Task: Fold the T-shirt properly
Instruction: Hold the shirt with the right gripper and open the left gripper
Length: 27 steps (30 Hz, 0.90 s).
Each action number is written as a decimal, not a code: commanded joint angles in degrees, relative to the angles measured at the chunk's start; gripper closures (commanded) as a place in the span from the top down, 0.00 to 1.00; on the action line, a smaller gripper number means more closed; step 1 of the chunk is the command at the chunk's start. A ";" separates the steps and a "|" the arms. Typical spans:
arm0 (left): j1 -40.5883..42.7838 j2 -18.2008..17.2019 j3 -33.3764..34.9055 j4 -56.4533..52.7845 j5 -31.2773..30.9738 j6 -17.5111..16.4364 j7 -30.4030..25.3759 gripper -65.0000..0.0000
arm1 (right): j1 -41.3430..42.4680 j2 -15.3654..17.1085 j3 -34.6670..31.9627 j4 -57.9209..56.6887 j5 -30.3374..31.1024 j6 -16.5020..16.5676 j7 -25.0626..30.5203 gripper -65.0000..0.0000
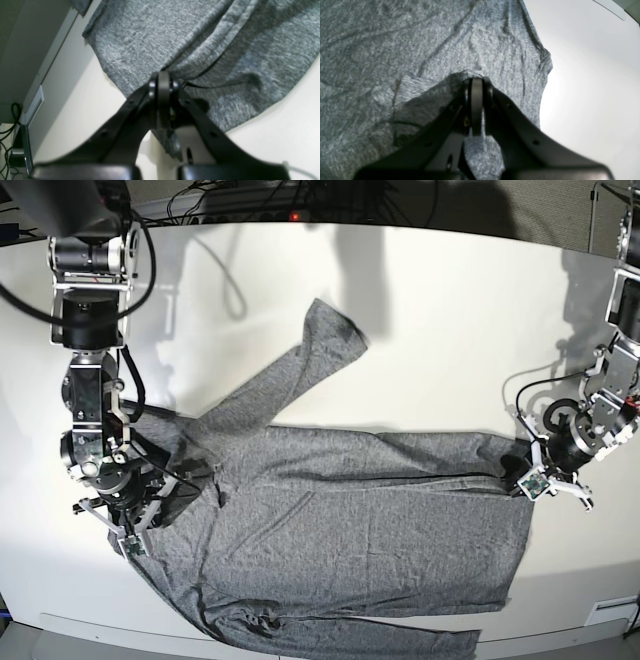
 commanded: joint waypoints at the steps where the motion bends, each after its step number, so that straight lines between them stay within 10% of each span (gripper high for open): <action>1: -1.55 -0.83 -0.48 0.66 -0.70 0.74 -1.49 0.00 | 1.79 0.66 0.35 0.87 0.48 -0.46 1.22 0.00; 4: -1.60 -0.85 -0.48 0.66 -0.70 0.76 -1.51 0.00 | 1.79 0.68 0.35 0.87 0.44 -0.46 1.11 0.00; 10: -1.60 -0.83 -0.48 0.68 -0.70 0.76 -1.51 0.00 | 1.81 0.81 0.35 0.87 -4.76 -4.59 2.47 0.34; 27: -4.39 -0.79 -0.48 0.66 -0.68 2.34 -1.49 0.00 | 1.92 1.09 0.35 0.87 2.27 -7.19 1.38 0.35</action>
